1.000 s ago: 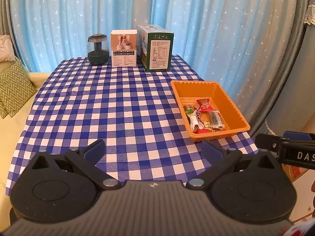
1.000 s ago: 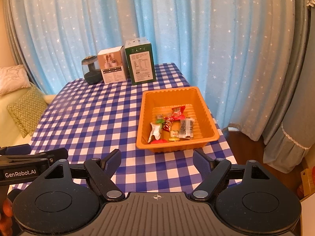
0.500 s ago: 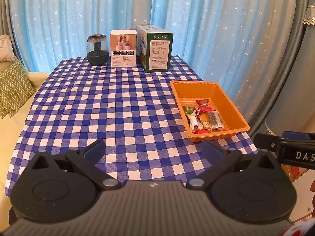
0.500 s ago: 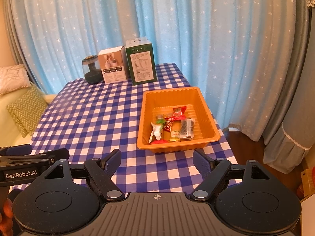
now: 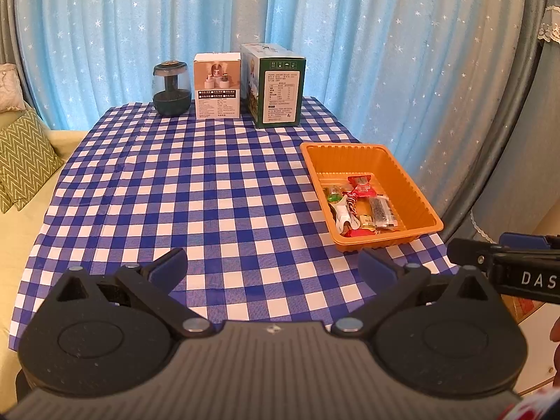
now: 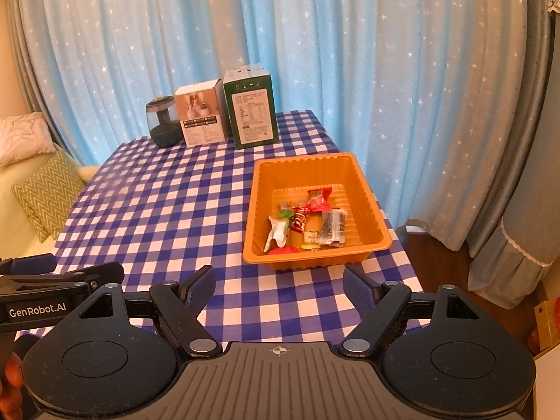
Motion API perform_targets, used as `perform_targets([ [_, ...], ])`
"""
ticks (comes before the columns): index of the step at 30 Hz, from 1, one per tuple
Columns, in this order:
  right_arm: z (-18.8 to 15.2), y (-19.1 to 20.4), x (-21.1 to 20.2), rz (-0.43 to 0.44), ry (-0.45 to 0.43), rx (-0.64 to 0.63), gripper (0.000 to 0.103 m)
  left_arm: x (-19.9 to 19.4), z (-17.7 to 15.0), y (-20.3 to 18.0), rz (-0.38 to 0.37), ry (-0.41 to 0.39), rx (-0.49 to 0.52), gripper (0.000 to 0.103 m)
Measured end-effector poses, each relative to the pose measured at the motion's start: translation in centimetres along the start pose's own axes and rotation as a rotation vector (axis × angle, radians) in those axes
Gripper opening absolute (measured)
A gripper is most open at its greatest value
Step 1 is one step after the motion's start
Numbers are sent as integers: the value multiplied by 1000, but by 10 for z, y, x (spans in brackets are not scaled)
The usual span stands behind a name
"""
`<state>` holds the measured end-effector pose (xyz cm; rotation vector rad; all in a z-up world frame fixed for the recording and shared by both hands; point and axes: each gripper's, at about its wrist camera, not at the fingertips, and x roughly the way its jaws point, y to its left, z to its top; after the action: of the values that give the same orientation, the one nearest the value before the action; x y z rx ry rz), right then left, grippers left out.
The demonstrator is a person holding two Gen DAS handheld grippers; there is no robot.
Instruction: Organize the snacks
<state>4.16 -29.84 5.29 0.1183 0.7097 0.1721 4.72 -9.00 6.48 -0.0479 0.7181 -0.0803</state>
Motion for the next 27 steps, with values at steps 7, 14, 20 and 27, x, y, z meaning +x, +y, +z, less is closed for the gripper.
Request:
perform_targets([
  [7, 0, 0, 0, 0, 2, 0, 79, 1, -1, 0, -3, 2, -1, 103],
  [14, -1, 0, 1, 2, 2, -2, 79, 1, -1, 0, -3, 2, 0, 103],
  [20, -1, 0, 1, 1, 3, -1, 79, 1, -1, 0, -2, 2, -1, 103],
  [27, -1, 0, 1, 1, 3, -1, 79, 2, -2, 0, -5, 3, 1, 103],
])
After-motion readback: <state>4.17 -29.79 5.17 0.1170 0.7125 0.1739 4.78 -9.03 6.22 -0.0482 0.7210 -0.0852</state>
